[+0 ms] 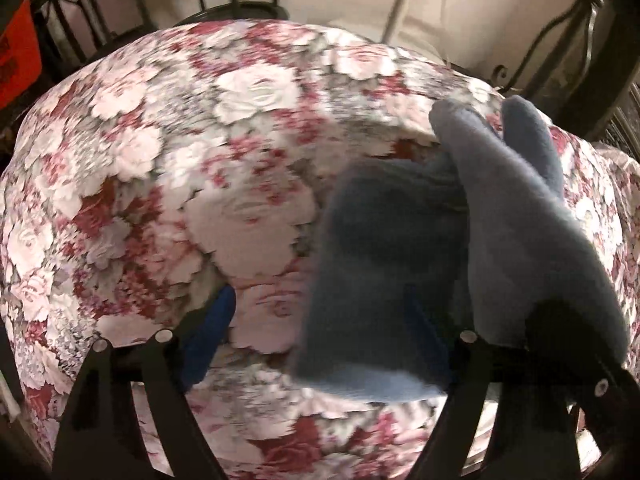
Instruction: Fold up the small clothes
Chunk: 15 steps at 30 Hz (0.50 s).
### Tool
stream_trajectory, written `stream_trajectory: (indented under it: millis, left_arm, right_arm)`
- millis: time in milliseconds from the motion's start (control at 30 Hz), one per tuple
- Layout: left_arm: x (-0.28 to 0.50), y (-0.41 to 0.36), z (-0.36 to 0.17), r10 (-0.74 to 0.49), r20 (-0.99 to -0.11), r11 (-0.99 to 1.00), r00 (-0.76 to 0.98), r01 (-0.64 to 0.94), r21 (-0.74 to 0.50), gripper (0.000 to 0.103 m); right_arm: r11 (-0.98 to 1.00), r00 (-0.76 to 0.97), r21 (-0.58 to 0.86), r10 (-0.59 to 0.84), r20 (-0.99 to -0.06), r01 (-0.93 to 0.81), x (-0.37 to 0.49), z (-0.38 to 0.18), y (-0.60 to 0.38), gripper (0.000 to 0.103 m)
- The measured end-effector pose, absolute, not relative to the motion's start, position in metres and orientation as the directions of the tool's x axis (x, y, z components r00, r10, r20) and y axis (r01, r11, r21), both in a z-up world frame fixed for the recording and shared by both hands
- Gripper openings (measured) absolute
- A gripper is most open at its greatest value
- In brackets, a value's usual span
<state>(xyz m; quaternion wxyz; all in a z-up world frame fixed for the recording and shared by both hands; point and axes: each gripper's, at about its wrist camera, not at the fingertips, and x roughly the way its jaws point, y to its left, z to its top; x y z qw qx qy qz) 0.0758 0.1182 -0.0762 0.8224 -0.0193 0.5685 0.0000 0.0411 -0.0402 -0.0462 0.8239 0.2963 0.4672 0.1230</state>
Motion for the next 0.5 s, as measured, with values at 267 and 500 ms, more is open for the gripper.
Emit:
stream_trajectory:
  millis: [267,500]
  left_arm:
    - [0.069,0.175,-0.124,0.049,-0.968,0.997,0.244,-0.064,0.034,0.081]
    - [0.068,0.203,-0.158,0.082,-0.990,0.994,0.117,-0.085,0.073,0.082]
  right_arm:
    - [0.823,0.399,0.568,0.517,-0.757,0.011,0.054,-0.086,0.017,0.038]
    - [0.833,0.320,0.550,0.538,-0.780,-0.061,0.054,-0.106,0.042,0.059]
